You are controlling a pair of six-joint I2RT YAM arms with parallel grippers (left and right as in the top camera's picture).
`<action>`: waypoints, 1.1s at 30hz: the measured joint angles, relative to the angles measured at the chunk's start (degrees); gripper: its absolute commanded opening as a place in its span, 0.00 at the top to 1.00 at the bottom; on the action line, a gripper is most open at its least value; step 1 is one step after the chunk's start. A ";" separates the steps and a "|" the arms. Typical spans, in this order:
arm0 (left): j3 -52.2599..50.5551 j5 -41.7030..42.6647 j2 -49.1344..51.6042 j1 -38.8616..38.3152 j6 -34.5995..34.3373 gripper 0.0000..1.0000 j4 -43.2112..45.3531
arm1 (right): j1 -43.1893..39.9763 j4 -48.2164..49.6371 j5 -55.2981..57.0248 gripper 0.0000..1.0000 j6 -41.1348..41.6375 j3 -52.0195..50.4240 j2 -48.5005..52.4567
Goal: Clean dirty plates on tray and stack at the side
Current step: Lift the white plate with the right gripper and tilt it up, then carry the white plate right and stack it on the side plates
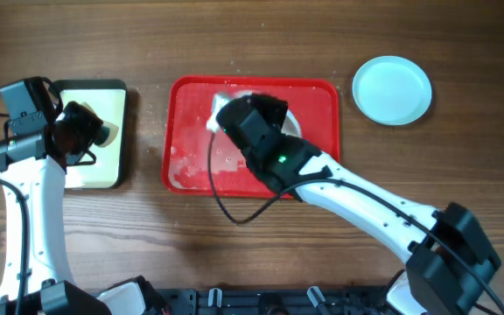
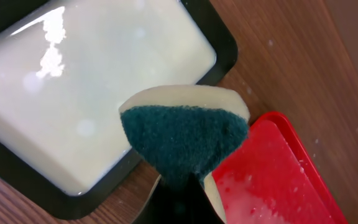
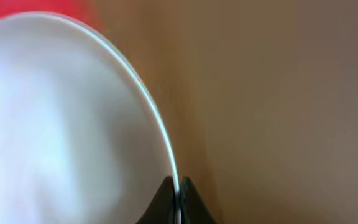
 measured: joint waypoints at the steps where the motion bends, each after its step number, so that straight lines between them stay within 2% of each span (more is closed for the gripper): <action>1: 0.00 0.00 0.00 0.00 0.00 0.96 -0.09 | -0.76 5.11 1.73 0.96 1.68 0.22 -0.35; 3: 0.00 0.04 0.00 0.00 0.22 0.96 -0.20 | -4.83 10.93 5.68 0.96 8.17 0.59 -2.99; 5: 0.00 0.02 0.00 0.00 0.37 0.96 -0.22 | -10.54 5.40 5.60 0.96 19.17 1.09 -6.21; 6: 0.00 0.04 0.00 0.00 0.39 0.96 -0.20 | -15.80 -1.38 0.81 0.96 30.08 1.40 -8.22; 7: 0.00 0.00 0.00 0.00 0.39 0.96 -0.22 | -24.52 -7.87 -2.29 0.96 35.10 1.55 -9.86; 9: 0.00 0.04 0.00 0.00 0.42 0.96 -0.20 | -34.34 -13.55 -12.39 0.96 44.52 1.95 -9.94; 12: 0.00 0.04 0.00 0.04 0.44 0.96 -0.17 | -54.27 -17.16 -30.56 0.96 59.28 1.92 -5.75; 15: 0.00 0.02 0.00 0.04 0.59 0.96 -0.22 | -64.52 -17.05 -41.53 0.96 66.20 1.92 3.28; 17: 0.00 0.02 0.00 0.04 0.59 0.96 -0.22 | -66.82 -15.80 -44.35 0.93 68.02 1.88 8.94; 19: 0.00 0.02 0.00 0.04 0.59 0.96 -0.13 | -66.79 -13.35 -47.58 0.66 67.06 1.79 11.30; 20: 0.00 0.02 0.00 0.04 0.61 0.96 0.00 | -66.66 -12.72 -49.11 0.59 66.29 1.77 11.82; 23: 0.00 0.02 0.00 0.04 0.61 0.96 0.22 | -66.45 -10.88 -54.03 0.45 65.05 1.77 12.02; 27: 0.00 0.02 0.00 0.04 0.59 0.96 0.46 | -65.99 -13.55 -56.74 0.39 65.07 1.77 11.13; 30: 0.00 0.02 0.31 0.04 0.61 0.96 2.84 | -65.53 -18.78 -57.75 0.28 67.23 1.75 4.76; 31: 0.00 -0.28 1.11 0.04 0.61 0.96 4.57 | -64.87 -20.90 -57.83 0.13 67.80 1.77 0.61; 32: 0.00 -0.90 2.32 0.04 0.63 0.96 6.34 | -63.95 -23.08 -57.88 0.03 67.84 1.77 -2.51; 33: 0.00 -1.92 4.26 0.09 0.68 0.96 8.85 | -62.05 -24.65 -58.03 0.01 67.47 1.77 -6.84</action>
